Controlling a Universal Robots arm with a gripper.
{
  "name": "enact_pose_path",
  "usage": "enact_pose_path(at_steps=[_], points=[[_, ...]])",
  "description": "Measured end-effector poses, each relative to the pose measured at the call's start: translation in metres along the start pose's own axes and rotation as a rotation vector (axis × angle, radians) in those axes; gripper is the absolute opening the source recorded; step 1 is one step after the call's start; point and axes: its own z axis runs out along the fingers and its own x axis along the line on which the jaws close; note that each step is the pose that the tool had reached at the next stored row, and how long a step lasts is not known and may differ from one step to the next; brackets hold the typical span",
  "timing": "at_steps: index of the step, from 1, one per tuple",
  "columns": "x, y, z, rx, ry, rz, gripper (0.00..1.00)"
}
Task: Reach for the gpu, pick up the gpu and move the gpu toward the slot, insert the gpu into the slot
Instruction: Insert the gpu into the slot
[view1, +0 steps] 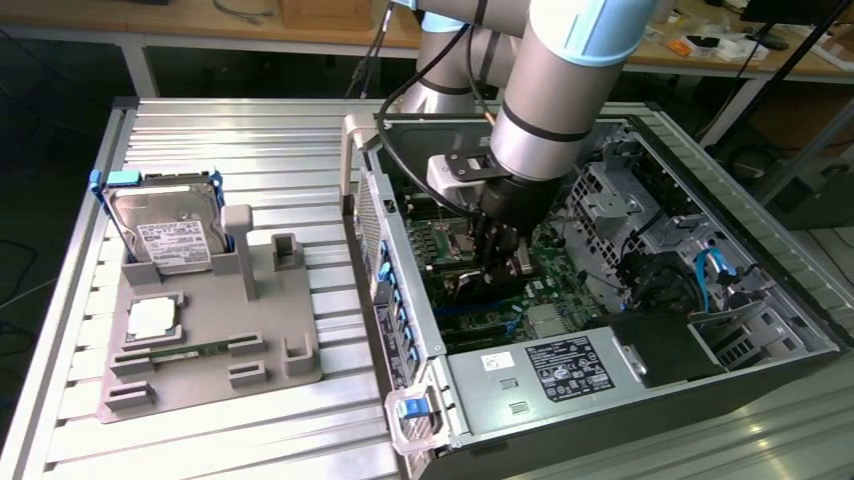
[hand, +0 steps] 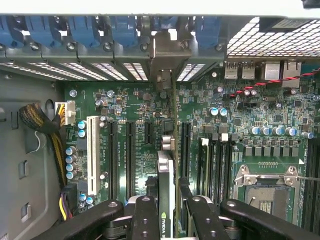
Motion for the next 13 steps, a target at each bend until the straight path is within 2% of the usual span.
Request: enact_pose_path(at_steps=[7, 13], points=[[-0.0002, -0.0001, -0.0027, 0.0008, -0.0015, 0.0, 0.27], [-0.0003, -0.0001, -0.0076, 0.0001, -0.0002, 0.0, 0.27]])
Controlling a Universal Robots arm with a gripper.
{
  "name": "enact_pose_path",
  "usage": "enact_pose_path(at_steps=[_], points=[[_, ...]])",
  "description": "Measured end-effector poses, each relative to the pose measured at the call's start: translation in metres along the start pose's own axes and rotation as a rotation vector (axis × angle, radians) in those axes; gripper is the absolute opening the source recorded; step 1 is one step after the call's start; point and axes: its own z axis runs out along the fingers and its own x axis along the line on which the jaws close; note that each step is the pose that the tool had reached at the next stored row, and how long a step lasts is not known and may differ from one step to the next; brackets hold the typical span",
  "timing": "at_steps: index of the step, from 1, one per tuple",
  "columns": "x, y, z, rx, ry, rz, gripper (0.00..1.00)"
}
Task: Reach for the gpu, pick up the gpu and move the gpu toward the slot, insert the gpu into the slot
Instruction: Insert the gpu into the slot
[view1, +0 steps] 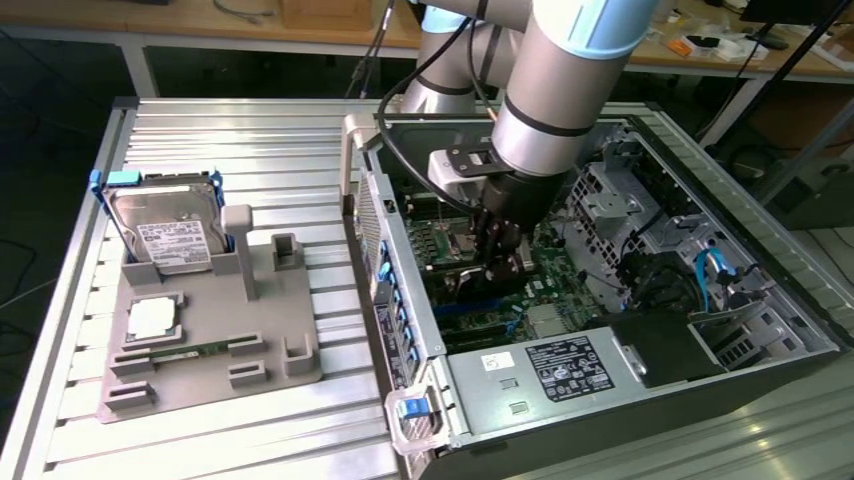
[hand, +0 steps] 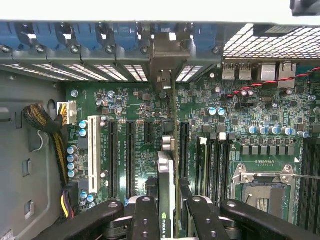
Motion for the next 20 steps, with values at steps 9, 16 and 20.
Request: enact_pose_path(at_steps=[9, 16, 20], points=[[0.0014, -0.0003, -0.0001, -0.0001, 0.0001, 0.0, 0.27], [0.0048, -0.0002, -0.0001, -0.0001, 0.0002, 0.001, 0.27], [0.0056, -0.0002, 0.0, -0.0001, 0.0002, 0.001, 0.27]])
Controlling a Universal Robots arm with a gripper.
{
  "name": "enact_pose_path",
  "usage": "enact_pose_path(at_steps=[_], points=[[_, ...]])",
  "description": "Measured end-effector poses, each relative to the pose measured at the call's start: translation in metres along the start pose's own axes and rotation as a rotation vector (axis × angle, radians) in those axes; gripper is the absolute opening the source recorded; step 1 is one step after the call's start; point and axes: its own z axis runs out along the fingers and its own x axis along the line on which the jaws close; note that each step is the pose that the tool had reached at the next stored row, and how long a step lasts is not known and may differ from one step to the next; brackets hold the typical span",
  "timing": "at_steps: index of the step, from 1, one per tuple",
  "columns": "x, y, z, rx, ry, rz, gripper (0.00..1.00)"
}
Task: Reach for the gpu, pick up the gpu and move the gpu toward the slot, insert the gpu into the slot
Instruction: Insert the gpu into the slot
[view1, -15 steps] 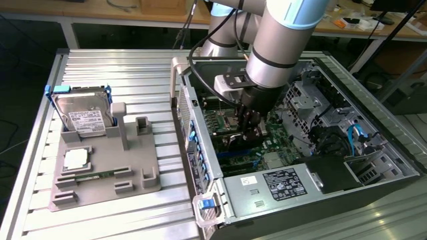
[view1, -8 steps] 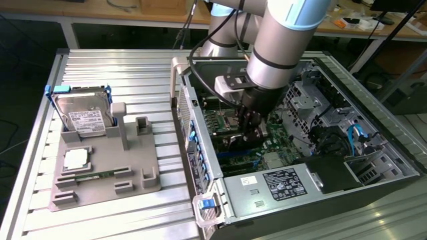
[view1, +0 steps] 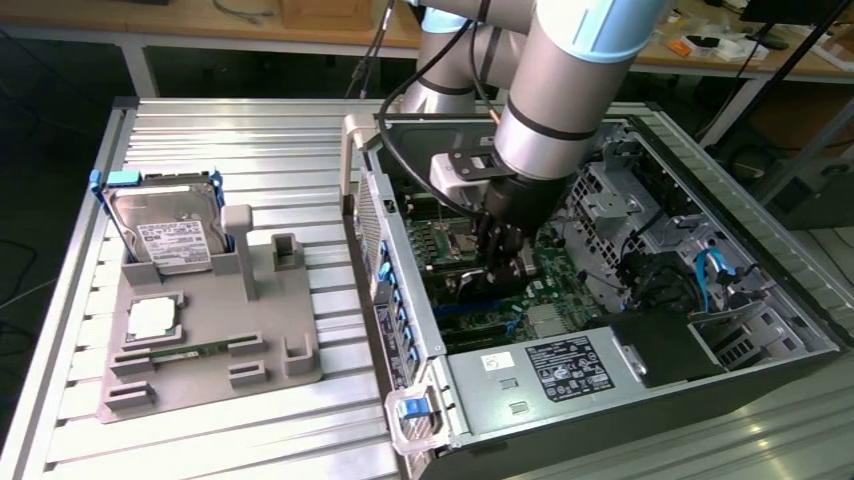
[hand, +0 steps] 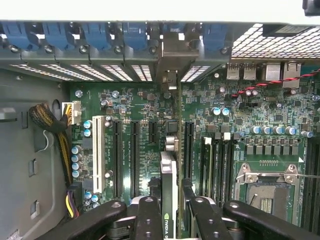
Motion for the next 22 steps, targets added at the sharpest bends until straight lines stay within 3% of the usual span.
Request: enact_pose_path(at_steps=[22], points=[[0.0017, 0.0001, 0.0047, -0.0002, 0.0002, 0.008, 0.27]])
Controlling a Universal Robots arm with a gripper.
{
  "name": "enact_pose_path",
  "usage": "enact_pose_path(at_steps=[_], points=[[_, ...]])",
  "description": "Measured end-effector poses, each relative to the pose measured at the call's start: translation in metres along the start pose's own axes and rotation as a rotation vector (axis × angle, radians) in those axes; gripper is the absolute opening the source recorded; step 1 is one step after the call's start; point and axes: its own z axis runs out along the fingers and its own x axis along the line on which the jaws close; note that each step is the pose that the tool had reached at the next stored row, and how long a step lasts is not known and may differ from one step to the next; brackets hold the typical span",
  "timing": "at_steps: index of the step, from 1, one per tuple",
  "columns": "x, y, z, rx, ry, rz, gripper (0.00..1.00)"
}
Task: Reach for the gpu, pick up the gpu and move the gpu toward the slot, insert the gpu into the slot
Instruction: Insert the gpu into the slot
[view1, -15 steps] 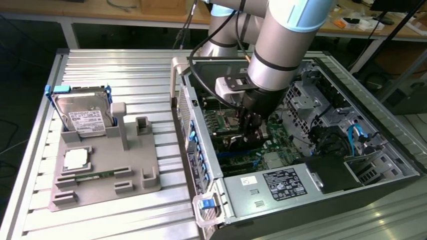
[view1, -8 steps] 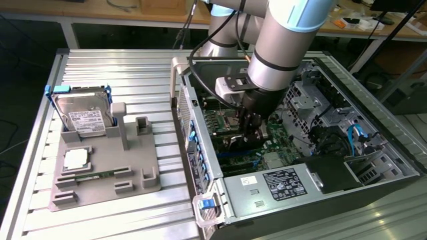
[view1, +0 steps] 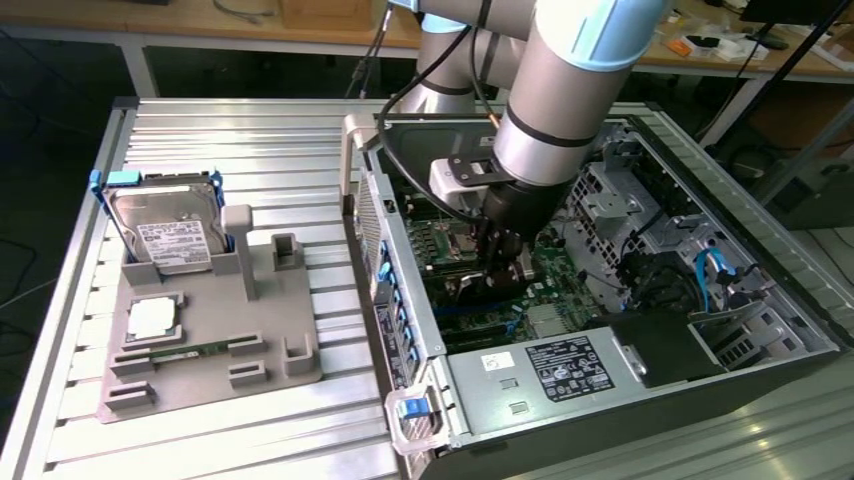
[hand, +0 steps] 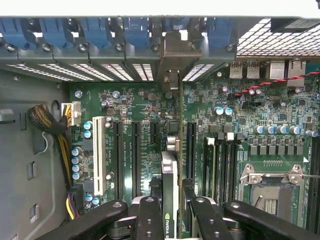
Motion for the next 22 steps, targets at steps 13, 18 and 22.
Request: enact_pose_path(at_steps=[13, 18, 22], points=[[0.0002, -0.0065, -0.0014, 0.0001, 0.0006, 0.0, 0.27], [-0.0009, -0.0066, -0.0041, -0.0001, 0.0143, 0.0, 0.27], [-0.0011, -0.0066, -0.0046, 0.0, 0.0166, 0.0, 0.27]])
